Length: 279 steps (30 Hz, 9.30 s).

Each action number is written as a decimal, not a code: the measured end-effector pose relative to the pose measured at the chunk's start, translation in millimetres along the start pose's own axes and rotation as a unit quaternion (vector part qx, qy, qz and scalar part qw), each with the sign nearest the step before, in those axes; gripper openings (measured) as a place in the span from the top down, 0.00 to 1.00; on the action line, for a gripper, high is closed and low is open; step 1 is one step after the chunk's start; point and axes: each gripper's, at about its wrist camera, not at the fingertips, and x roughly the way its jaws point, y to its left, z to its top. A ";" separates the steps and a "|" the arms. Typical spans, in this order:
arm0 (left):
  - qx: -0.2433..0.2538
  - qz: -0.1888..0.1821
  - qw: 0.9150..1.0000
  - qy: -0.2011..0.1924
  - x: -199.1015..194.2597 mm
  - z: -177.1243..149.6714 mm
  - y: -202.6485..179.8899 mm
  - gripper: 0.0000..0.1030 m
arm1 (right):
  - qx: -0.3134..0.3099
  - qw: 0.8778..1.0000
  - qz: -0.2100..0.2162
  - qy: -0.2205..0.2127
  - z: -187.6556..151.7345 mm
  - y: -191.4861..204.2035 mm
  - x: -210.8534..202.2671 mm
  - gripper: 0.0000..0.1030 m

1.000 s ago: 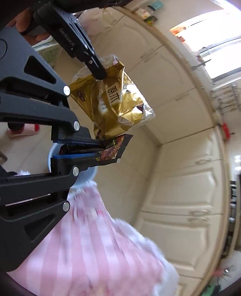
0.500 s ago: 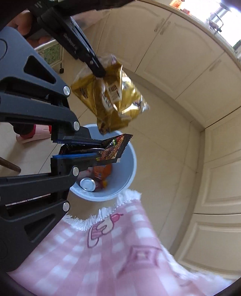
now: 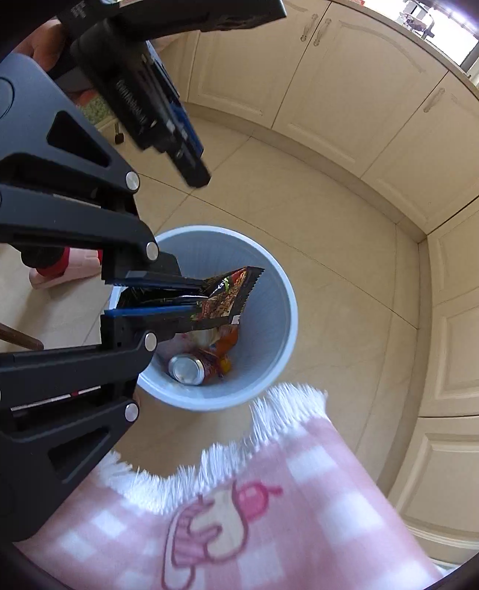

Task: Collect trash
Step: 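Carry gold bag and black wrapper over the blue bin and open both tools, then grasp the dried orange slice with the left tool while the right tool grasps the pink candy wrapper, then carry orange slice and pink wrapper over the blue bin and open both tools, then grasp the red-white packet with the left tool while the right tool grasps the orange flower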

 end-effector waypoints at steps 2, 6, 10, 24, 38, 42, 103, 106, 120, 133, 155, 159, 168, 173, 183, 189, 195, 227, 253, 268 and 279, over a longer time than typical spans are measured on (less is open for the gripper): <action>-0.010 -0.002 1.000 0.007 1.9 2.0 3.8 0.51 | 0.000 1.000 0.002 0.001 0.9 1.5 3.8 0.92; -0.013 -0.004 1.000 0.019 2.8 0.1 7.3 0.51 | 0.001 1.000 0.005 -0.001 3.4 7.4 8.8 0.92; -0.004 -0.008 1.000 0.018 1.1 -1.1 2.5 0.49 | -0.008 1.000 0.005 -0.008 -0.1 7.8 5.8 0.92; -0.007 -0.020 1.000 0.018 -4.9 2.2 4.6 0.49 | -0.031 0.999 -0.009 -0.034 -0.5 27.9 -18.8 0.90; -0.014 -0.054 0.995 -0.085 -109.3 -28.5 -5.8 0.49 | -0.107 0.986 -0.055 -0.113 -45.6 70.5 -142.4 0.90; 0.003 -0.069 0.988 -0.139 -180.4 -45.7 -21.9 0.49 | -0.109 0.978 -0.051 -0.171 -64.8 77.7 -212.7 0.90; 0.383 -0.127 0.904 -0.144 -263.1 -150.3 -476.2 0.63 | 0.154 0.945 -0.063 -0.283 -102.2 -285.5 -474.8 0.37; 0.372 -0.134 0.907 -0.147 -269.4 -147.7 -464.9 0.64 | 0.148 0.948 -0.066 -0.273 -96.9 -280.2 -466.7 0.37; 0.334 -0.166 0.912 -0.174 -304.7 -140.6 -406.7 0.64 | 0.123 0.936 -0.086 -0.318 -132.7 -245.4 -490.1 0.62; 0.249 -0.144 0.934 -0.211 -329.0 -105.0 -264.9 0.64 | -0.017 0.954 -0.004 -0.300 -103.6 -69.0 -444.9 0.62; 0.083 -0.030 0.993 -0.072 -136.2 -29.2 -45.9 0.64 | -0.077 0.995 -0.019 -0.053 -46.3 46.9 -131.7 0.62; 0.083 -0.031 0.995 -0.053 -101.7 -20.6 -44.2 0.64 | -0.064 0.997 -0.032 -0.031 -41.3 31.5 -102.4 0.62; 0.070 -0.078 0.994 -0.041 -49.7 -6.8 -47.5 0.41 | -0.045 0.998 -0.049 -0.018 -34.6 5.8 -75.8 0.61; 0.040 -0.076 0.996 -0.020 -34.8 -8.9 -34.7 0.40 | -0.038 0.998 -0.051 -0.004 -36.1 3.7 -54.2 0.61; -0.006 -0.064 0.998 -0.009 -29.0 -1.2 -4.2 0.38 | -0.037 0.998 -0.046 0.003 -27.3 9.3 -34.3 0.60; -0.022 -0.062 0.998 -0.006 -28.1 -0.3 8.4 0.38 | -0.042 0.998 -0.043 -0.007 -18.4 19.9 -33.8 0.59; -0.020 -0.064 0.998 -0.004 -28.8 -0.7 11.3 0.38 | -0.048 0.998 -0.042 -0.026 -11.7 34.0 -41.3 0.52; -0.011 -0.086 0.991 -0.102 -166.4 -64.2 -4.2 0.38 | -0.106 0.985 -0.029 -0.136 -54.1 81.8 -196.5 0.48; 0.301 -0.171 0.922 -0.176 -337.0 -171.4 -345.2 0.34 | 0.099 0.901 -0.124 -0.404 -191.5 -183.0 -524.3 0.36; 0.334 -0.113 0.927 -0.127 -274.7 -170.0 -504.7 0.34 | 0.172 0.902 -0.139 -0.370 -187.2 -295.9 -526.8 0.35; 0.334 -0.060 0.932 -0.127 -250.4 -155.2 -526.5 0.48 | 0.167 0.915 -0.132 -0.341 -159.5 -309.5 -516.5 0.34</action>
